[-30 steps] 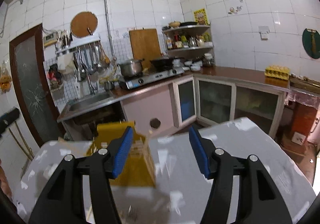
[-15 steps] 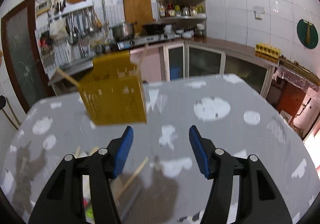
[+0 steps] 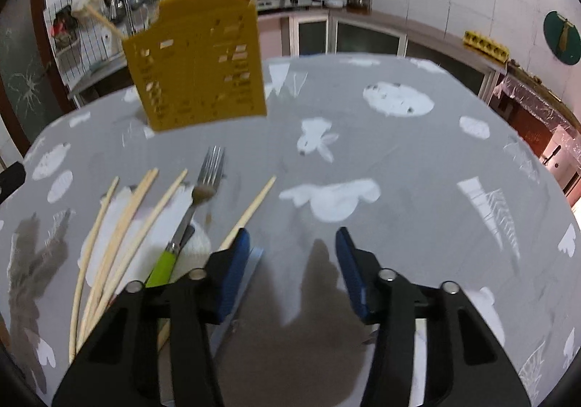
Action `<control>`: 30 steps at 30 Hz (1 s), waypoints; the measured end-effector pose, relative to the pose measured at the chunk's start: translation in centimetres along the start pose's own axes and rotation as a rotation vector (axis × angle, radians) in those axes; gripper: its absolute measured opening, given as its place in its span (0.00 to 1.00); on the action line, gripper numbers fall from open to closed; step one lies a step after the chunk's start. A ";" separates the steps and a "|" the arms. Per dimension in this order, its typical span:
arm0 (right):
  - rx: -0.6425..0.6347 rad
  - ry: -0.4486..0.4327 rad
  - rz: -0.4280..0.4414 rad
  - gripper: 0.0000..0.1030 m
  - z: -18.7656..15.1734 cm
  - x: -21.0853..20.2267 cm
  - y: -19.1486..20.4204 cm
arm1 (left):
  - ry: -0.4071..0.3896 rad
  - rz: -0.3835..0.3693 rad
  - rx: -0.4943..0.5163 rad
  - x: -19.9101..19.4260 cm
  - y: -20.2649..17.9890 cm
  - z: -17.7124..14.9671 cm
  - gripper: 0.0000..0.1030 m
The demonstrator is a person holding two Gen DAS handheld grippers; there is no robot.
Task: Organize utensils
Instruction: 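Move both tools back down toward the remaining utensils, then grasp the light-blue spoon with the right tool while the left tool grasps a chopstick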
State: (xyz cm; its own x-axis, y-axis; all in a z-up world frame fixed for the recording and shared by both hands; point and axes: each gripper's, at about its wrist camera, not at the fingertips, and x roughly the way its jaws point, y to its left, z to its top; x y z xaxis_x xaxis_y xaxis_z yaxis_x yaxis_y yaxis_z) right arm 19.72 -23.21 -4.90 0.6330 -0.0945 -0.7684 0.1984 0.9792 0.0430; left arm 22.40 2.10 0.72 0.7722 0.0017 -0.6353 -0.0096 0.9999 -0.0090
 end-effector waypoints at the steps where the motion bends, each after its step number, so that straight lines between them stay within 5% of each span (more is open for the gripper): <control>1: 0.003 0.017 0.000 0.39 -0.1 0.3 0.3 | 0.008 0.001 -0.006 0.3 -0.1 0.0 0.95; 9: 0.006 0.079 0.018 0.13 0.1 1.4 1.9 | 0.043 -0.006 -0.004 2.3 -0.7 -0.3 0.95; 30: -0.035 0.059 0.042 0.09 2.8 3.2 -1.9 | 0.141 -0.022 0.057 6.6 -4.8 -0.6 0.92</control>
State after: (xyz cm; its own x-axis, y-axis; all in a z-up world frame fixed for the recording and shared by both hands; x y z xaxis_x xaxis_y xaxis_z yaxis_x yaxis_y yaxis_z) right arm 23.47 -25.91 -5.69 0.5950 -0.0436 -0.8026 0.1459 0.9878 0.0545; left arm 27.15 -2.70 -3.87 0.6748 -0.0182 -0.7378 0.0453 0.9988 0.0168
